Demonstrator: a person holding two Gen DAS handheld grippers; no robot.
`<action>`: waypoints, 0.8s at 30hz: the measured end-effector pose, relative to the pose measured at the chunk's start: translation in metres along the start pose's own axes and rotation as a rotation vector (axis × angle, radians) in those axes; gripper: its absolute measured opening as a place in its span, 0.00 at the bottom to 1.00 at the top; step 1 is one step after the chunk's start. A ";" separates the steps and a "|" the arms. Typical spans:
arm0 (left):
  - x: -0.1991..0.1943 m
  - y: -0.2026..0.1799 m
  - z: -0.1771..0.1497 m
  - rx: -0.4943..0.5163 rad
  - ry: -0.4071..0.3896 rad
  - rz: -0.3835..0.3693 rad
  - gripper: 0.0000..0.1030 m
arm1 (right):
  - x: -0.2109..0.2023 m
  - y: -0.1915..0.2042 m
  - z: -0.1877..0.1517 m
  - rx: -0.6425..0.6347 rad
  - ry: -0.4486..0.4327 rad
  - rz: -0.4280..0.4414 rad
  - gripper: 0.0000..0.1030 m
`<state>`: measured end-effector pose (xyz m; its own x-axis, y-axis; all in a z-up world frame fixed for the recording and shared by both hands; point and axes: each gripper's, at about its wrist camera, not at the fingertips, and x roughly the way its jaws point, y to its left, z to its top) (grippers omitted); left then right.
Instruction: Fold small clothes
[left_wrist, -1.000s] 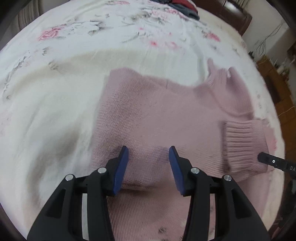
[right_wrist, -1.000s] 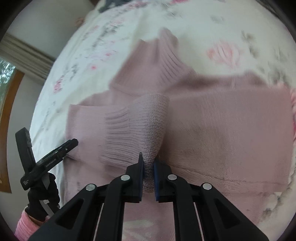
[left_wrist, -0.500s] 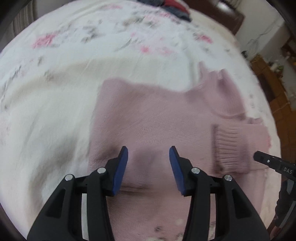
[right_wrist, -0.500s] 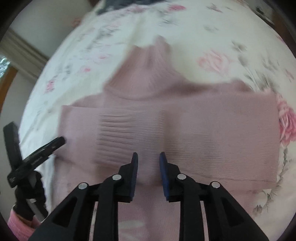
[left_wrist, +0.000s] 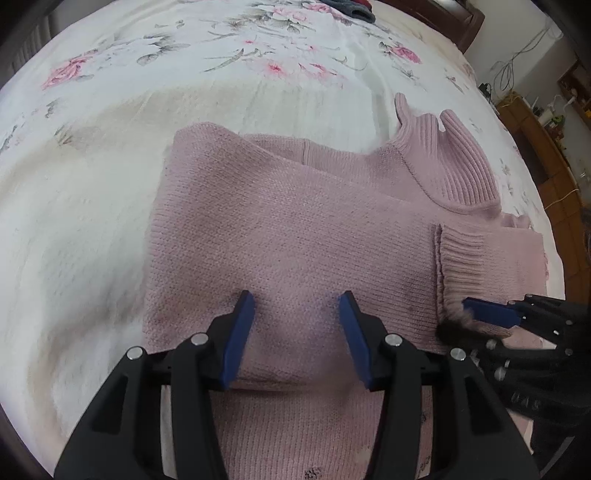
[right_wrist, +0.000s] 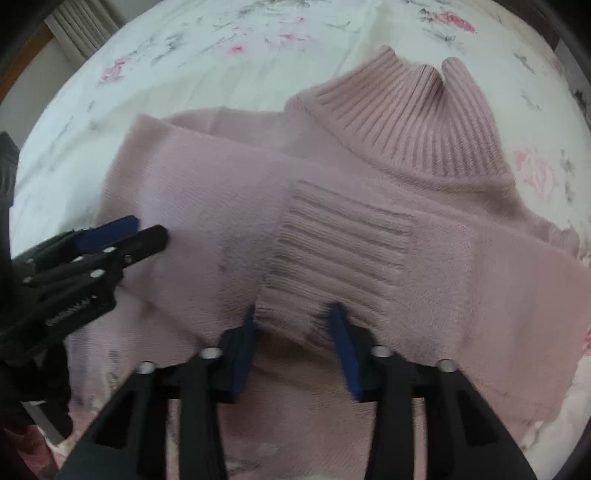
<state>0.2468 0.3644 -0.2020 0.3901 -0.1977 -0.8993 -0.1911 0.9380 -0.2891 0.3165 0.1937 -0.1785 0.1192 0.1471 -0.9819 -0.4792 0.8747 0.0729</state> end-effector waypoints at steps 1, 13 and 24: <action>0.001 -0.001 0.000 0.007 0.002 0.004 0.47 | -0.004 -0.005 -0.001 0.011 -0.009 -0.007 0.08; 0.000 -0.002 -0.002 0.004 -0.010 0.016 0.47 | -0.099 -0.149 -0.056 0.383 -0.217 0.196 0.09; 0.003 -0.008 -0.002 0.030 -0.005 0.045 0.48 | -0.048 -0.209 -0.117 0.523 -0.082 0.200 0.13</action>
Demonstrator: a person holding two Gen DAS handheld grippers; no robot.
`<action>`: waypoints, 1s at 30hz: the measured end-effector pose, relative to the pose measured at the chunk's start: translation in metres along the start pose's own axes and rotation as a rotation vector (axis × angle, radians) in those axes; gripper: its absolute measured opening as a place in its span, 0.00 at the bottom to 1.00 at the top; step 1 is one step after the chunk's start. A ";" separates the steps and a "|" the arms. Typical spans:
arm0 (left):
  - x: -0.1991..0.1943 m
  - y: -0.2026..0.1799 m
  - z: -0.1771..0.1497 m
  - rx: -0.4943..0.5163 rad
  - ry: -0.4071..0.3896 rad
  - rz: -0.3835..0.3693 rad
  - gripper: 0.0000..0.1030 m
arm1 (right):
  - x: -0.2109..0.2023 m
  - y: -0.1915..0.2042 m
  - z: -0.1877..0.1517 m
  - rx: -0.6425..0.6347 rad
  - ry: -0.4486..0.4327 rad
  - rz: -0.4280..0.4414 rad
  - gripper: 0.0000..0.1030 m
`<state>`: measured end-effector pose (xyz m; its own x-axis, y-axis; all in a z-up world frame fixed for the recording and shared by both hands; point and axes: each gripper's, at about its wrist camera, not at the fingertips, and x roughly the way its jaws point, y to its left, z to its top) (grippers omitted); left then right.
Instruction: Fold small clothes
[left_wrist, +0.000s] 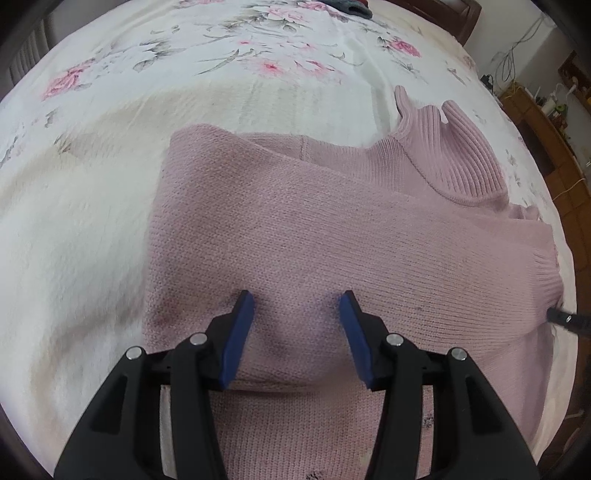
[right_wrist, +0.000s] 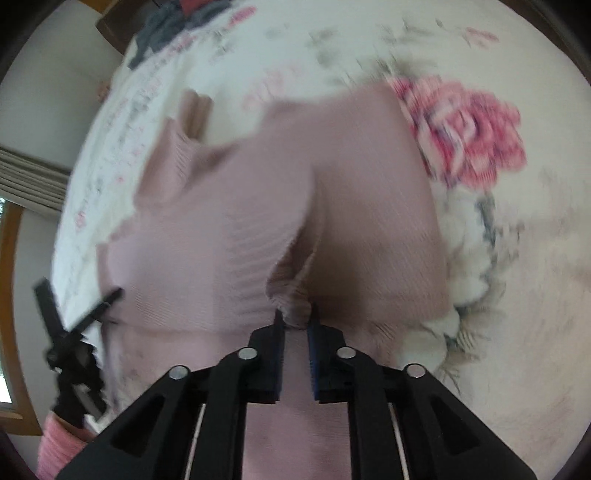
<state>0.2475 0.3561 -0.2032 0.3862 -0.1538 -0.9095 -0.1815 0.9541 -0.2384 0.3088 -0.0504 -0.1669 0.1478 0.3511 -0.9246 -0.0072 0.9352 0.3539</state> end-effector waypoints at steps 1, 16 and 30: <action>0.000 0.000 0.000 0.001 0.001 0.001 0.48 | 0.000 -0.003 -0.003 -0.006 -0.001 -0.010 0.13; -0.005 -0.058 0.011 0.059 0.009 -0.038 0.54 | -0.010 0.040 0.012 -0.148 -0.091 -0.102 0.18; 0.014 -0.057 -0.003 0.119 -0.016 -0.018 0.54 | 0.019 0.021 0.000 -0.159 -0.106 -0.133 0.19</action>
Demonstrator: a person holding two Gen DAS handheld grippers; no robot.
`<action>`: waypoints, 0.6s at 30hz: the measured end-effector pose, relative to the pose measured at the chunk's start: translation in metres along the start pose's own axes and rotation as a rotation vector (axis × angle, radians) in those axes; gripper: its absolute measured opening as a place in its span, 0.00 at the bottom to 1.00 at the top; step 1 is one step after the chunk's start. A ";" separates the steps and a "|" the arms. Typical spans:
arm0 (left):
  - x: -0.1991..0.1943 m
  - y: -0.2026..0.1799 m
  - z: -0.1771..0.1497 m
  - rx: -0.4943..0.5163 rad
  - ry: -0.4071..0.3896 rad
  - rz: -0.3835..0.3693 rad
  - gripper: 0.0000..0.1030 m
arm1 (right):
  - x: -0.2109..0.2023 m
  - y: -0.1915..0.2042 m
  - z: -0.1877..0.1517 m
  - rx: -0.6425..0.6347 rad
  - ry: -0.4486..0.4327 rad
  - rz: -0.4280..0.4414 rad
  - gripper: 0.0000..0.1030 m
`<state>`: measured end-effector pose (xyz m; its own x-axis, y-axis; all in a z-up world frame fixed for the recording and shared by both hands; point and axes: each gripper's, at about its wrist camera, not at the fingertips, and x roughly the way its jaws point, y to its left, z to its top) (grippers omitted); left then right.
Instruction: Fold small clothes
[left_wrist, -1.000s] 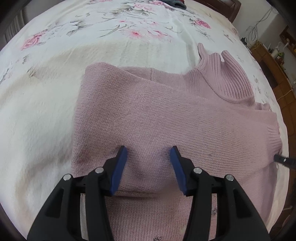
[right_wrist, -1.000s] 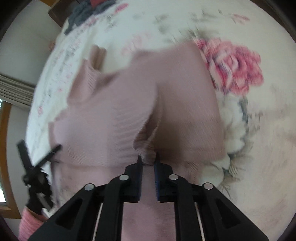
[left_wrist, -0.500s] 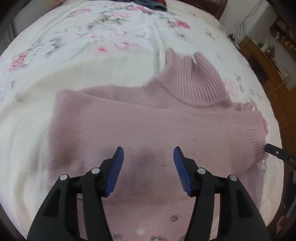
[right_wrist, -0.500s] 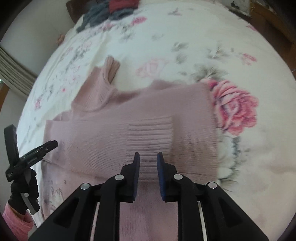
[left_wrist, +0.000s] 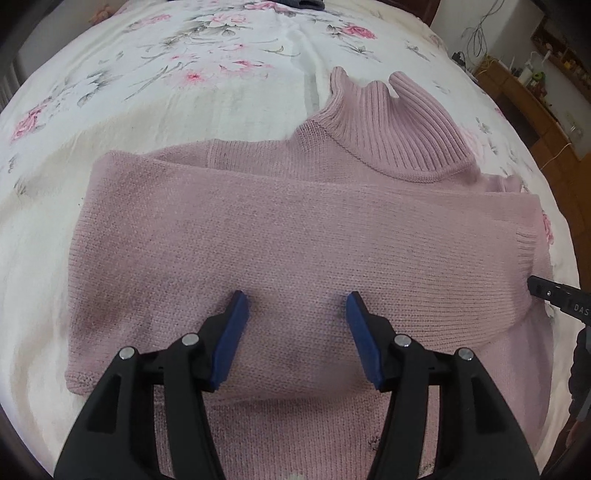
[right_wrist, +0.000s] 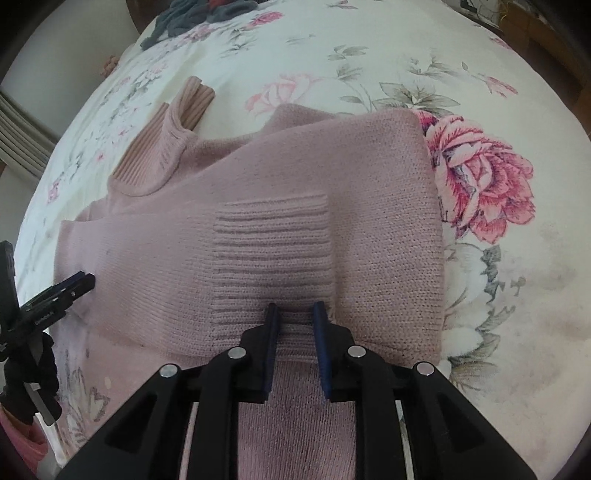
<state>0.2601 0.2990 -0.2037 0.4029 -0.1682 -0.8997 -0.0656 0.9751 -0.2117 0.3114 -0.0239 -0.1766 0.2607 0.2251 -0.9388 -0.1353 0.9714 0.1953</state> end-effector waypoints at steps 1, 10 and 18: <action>0.000 0.000 0.000 0.002 -0.001 0.000 0.54 | 0.001 0.000 0.000 -0.008 0.000 -0.003 0.19; -0.011 -0.002 0.014 -0.001 0.031 -0.001 0.52 | -0.002 0.002 0.019 -0.018 0.083 0.003 0.19; -0.026 -0.010 0.095 0.052 -0.054 0.038 0.55 | -0.020 0.050 0.104 -0.067 -0.011 0.075 0.38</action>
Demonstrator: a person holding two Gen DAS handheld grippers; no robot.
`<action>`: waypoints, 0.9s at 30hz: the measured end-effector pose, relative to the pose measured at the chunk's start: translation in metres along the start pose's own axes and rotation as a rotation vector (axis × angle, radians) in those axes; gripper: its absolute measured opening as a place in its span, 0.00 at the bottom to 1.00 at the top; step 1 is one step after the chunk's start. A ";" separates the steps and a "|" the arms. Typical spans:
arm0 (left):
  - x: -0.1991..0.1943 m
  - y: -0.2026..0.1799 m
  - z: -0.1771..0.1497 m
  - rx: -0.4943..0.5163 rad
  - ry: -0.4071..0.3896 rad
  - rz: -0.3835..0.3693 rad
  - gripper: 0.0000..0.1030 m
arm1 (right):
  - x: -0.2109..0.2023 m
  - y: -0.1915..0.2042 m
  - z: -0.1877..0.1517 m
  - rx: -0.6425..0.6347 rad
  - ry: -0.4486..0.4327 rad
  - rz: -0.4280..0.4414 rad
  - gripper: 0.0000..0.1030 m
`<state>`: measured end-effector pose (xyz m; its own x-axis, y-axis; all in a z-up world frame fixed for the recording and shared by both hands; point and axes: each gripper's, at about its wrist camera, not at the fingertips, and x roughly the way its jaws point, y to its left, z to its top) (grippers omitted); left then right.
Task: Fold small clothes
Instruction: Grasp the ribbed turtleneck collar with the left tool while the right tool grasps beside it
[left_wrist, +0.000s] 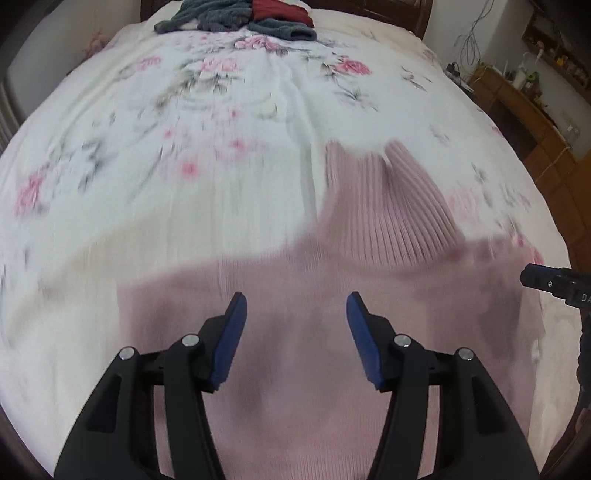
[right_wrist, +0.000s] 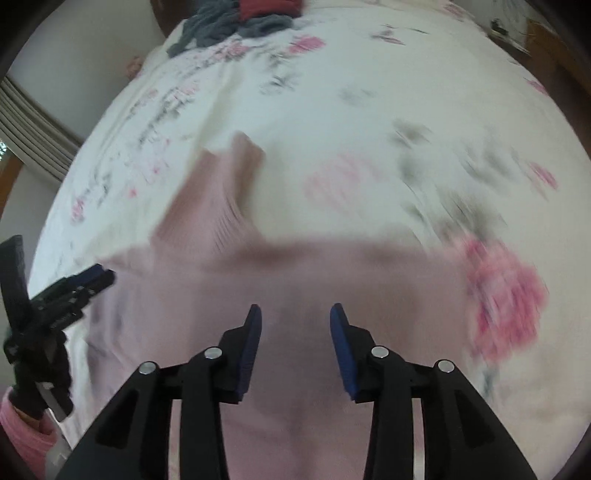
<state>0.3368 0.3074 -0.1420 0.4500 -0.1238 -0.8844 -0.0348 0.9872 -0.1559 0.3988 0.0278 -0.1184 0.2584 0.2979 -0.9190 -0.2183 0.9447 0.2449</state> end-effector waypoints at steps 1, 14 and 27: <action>0.009 -0.001 0.012 0.007 0.008 0.008 0.55 | 0.007 0.005 0.013 -0.003 0.000 0.007 0.38; 0.107 -0.026 0.069 0.036 0.109 -0.032 0.32 | 0.123 0.027 0.110 0.081 0.137 0.104 0.46; 0.032 -0.019 0.031 0.029 -0.091 -0.231 0.06 | 0.032 0.024 0.064 -0.059 -0.038 0.407 0.10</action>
<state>0.3794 0.2882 -0.1534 0.5218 -0.3387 -0.7829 0.1041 0.9362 -0.3356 0.4617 0.0691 -0.1220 0.1739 0.6511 -0.7388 -0.3633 0.7397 0.5664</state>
